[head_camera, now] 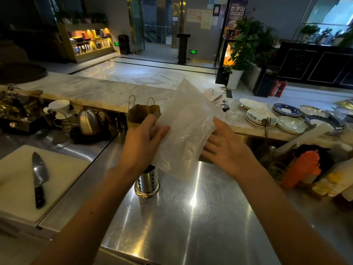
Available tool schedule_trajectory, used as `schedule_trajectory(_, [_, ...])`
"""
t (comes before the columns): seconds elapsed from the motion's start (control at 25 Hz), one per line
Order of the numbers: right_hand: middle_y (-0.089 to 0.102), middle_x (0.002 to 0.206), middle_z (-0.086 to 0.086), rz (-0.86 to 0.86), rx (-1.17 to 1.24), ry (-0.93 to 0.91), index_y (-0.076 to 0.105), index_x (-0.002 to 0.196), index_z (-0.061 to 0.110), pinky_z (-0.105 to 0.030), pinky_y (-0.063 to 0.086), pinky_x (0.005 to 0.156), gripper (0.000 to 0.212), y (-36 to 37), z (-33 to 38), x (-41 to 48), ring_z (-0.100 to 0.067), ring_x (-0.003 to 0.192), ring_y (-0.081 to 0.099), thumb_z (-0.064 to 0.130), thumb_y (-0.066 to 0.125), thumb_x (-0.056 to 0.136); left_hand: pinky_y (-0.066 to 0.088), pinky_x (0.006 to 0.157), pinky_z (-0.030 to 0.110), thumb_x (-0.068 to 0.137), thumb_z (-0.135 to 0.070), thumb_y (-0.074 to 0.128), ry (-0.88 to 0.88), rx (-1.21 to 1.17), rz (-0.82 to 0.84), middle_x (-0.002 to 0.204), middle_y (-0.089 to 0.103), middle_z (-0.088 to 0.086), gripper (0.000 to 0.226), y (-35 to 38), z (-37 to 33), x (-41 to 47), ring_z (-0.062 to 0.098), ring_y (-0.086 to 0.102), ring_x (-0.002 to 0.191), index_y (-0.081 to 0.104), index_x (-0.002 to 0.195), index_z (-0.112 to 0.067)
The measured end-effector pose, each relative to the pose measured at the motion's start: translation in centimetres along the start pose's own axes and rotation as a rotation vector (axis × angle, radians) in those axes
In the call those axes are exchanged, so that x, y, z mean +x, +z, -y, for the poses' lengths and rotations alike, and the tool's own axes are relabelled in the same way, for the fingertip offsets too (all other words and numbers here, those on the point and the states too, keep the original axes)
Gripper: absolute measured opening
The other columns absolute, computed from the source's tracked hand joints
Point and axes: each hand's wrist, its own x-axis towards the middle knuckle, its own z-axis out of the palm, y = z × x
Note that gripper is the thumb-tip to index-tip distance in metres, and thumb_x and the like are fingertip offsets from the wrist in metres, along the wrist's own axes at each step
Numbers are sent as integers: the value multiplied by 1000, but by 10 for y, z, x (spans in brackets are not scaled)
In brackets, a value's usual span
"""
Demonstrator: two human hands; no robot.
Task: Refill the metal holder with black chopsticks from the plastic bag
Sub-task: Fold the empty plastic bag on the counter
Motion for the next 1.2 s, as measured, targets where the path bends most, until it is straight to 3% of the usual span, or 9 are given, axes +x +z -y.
schedule_trajectory(0.08, [69,118,-14,35,28,79,54,128,15,-52,51,95,58,4,-5,-7,-33,107,67,47,64,81,58,57,46,92,-41,54,31,21,-20,83,66,9,28,8,1,-6,23,67,70,51,93,-13])
schedule_trajectory(0.2, [69,119,-13,52,37,73,56,126,16,-52,53,92,52,5,-2,-16,-33,108,67,43,62,82,60,58,46,91,-48,48,85,88,-32,87,66,4,31,13,1,-13,23,67,70,48,94,-17])
schedule_trajectory(0.36, [71,111,-2,-71,-184,-114,56,122,22,-41,60,78,46,5,-8,-17,-23,97,71,23,74,80,60,58,28,90,-48,47,66,32,-23,88,61,-9,30,22,-8,-20,12,66,71,49,95,-18])
schedule_trajectory(0.48, [75,101,-2,-73,-190,-173,62,114,17,-36,61,72,37,-4,-7,-18,-20,88,74,3,71,81,57,53,19,92,-44,52,-122,-98,47,86,61,-12,21,22,-7,-21,9,66,72,51,97,-23])
schedule_trajectory(0.6, [75,85,-2,-25,-305,-213,65,102,15,-29,60,62,28,-12,-5,-19,-17,76,74,-3,69,81,60,61,25,92,-40,52,-216,-297,235,91,69,-3,16,16,-3,-21,16,71,80,58,99,-28])
schedule_trajectory(0.72, [74,83,-5,20,-421,-248,67,96,16,-32,60,65,26,-15,2,-17,-19,74,72,-4,69,80,58,69,23,94,-25,54,-262,-541,367,97,75,-8,15,3,-7,-10,11,72,90,62,106,-27])
schedule_trajectory(0.88, [75,96,-10,59,-387,-229,65,112,17,-40,60,73,34,-18,14,-16,-28,88,72,0,67,83,61,74,33,89,-10,58,-227,-610,470,102,76,5,27,-10,-11,5,21,73,94,62,115,-11])
schedule_trajectory(1.0, [74,100,-11,187,-429,-171,58,121,22,-35,60,65,42,-19,20,-20,-28,88,73,0,64,85,58,79,45,81,-17,63,-176,-565,432,97,76,6,28,-12,-10,8,30,71,92,65,109,-14])
schedule_trajectory(1.2, [73,88,-16,303,-374,-231,65,105,8,-38,60,66,29,-26,30,-21,-26,78,72,-3,62,78,58,72,24,80,-10,60,-114,-616,628,98,76,1,28,-19,-9,5,17,73,91,73,101,-21])
